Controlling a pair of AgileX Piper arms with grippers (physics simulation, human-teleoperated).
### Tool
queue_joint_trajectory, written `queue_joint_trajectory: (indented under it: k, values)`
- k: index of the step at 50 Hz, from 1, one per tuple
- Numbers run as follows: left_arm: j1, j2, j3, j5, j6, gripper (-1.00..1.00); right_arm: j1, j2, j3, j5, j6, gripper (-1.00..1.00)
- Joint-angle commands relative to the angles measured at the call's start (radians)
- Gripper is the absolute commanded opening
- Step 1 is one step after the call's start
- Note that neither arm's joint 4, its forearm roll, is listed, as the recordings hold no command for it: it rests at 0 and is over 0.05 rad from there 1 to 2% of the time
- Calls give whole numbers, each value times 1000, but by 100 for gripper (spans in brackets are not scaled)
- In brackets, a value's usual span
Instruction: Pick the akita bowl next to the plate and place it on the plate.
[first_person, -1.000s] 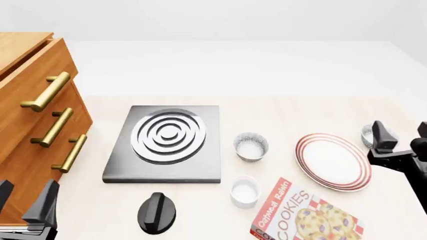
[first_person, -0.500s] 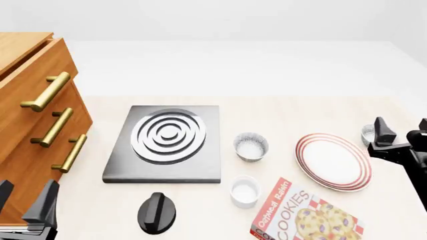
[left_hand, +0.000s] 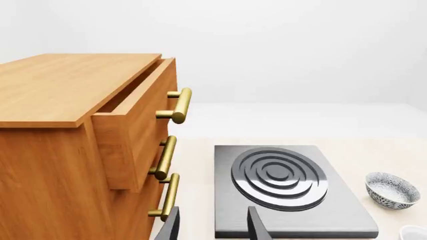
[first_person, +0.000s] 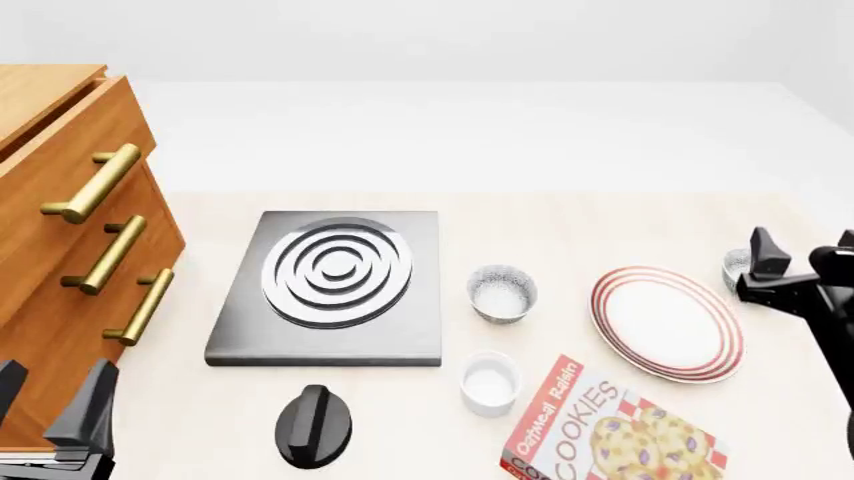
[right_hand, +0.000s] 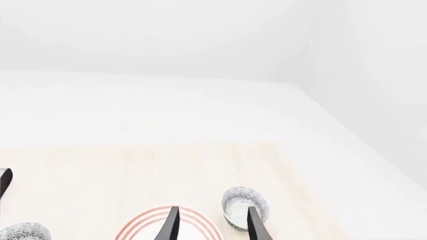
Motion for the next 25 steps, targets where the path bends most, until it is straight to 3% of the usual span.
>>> queue_joint_trajectory:
  k: [1, 25]
  values:
    - [0, 0, 0, 0, 0, 100, -9, 39, -25, -3, -2, 100]
    - [0, 0, 0, 0, 0, 100, -40, 146, -68, -37, -9, 100]
